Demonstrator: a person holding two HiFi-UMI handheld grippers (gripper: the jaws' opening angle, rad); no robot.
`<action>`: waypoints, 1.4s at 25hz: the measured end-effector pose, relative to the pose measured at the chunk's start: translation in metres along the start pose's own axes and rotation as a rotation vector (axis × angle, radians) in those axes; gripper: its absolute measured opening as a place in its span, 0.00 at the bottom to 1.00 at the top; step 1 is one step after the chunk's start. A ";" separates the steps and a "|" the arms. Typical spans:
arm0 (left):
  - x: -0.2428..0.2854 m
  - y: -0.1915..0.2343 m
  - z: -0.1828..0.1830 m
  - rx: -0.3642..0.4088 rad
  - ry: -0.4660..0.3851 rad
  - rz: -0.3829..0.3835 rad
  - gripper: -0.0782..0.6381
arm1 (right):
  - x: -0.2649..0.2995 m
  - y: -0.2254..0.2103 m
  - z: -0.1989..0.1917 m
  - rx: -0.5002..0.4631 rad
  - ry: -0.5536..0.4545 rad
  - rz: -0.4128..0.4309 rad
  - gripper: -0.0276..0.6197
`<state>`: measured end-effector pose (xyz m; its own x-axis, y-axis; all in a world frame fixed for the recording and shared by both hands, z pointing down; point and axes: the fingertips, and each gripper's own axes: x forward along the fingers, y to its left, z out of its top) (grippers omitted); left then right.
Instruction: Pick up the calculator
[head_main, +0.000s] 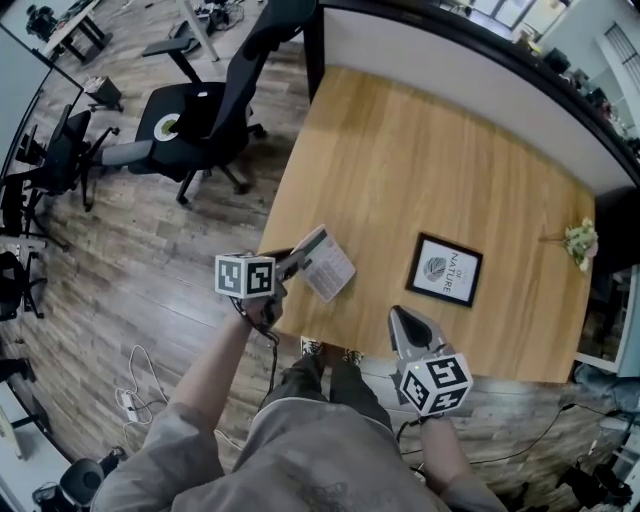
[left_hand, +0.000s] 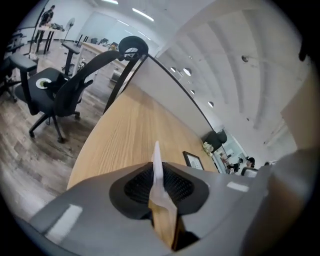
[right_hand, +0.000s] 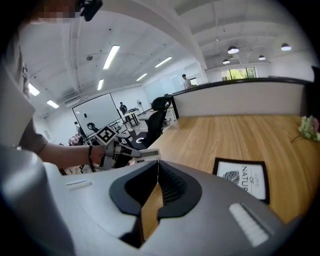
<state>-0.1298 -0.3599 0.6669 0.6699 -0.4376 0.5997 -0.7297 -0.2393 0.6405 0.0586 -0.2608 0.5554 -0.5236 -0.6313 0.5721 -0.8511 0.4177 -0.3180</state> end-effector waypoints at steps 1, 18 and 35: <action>-0.004 -0.006 0.003 0.022 -0.011 0.004 0.18 | -0.004 0.002 0.006 -0.030 -0.018 -0.008 0.06; -0.126 -0.182 0.100 0.311 -0.403 -0.080 0.18 | -0.129 0.033 0.127 -0.173 -0.380 -0.041 0.06; -0.197 -0.282 0.087 0.614 -0.477 -0.105 0.18 | -0.210 0.043 0.140 -0.202 -0.526 -0.124 0.06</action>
<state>-0.0679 -0.2818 0.3259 0.7099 -0.6779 0.1912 -0.7041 -0.6756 0.2187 0.1267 -0.2019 0.3160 -0.4128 -0.9019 0.1270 -0.9103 0.4037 -0.0919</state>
